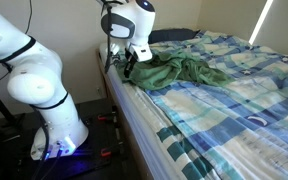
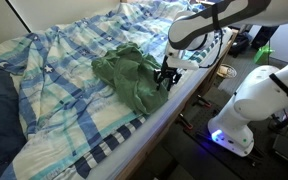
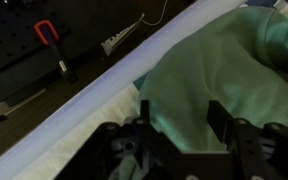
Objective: Fold the green cloth on the bed.
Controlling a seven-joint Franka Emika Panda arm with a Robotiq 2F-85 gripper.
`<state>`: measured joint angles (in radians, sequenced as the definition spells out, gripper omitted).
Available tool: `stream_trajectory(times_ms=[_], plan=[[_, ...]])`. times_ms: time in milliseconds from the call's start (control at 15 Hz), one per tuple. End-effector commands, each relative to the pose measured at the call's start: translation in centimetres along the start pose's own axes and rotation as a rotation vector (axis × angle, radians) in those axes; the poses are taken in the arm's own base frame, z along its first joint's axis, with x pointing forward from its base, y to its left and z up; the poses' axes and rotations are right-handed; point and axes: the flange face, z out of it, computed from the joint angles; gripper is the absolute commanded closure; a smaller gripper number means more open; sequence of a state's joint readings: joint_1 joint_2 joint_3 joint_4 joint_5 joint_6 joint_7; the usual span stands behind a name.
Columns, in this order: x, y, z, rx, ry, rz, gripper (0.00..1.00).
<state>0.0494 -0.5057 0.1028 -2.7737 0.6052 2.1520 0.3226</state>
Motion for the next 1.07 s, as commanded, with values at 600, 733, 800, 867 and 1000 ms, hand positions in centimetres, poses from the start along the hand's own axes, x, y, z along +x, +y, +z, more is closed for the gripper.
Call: stream_trajectory(times_ms=[600,733,800,867,1000], plan=[[-0.5,-0.4,-1.2,0.024,0.045,-0.016,0.98],[-0.6,-1.2,-2.5,0.049,0.076,-0.035,0.98],[-0.7,-1.9,-3.3,0.066,0.095,-0.05,0.98],[-0.8,-2.5,-4.0,0.076,0.114,-0.064,0.98],[-1.0,-4.1,-5.6,0.099,0.153,-0.101,0.98]])
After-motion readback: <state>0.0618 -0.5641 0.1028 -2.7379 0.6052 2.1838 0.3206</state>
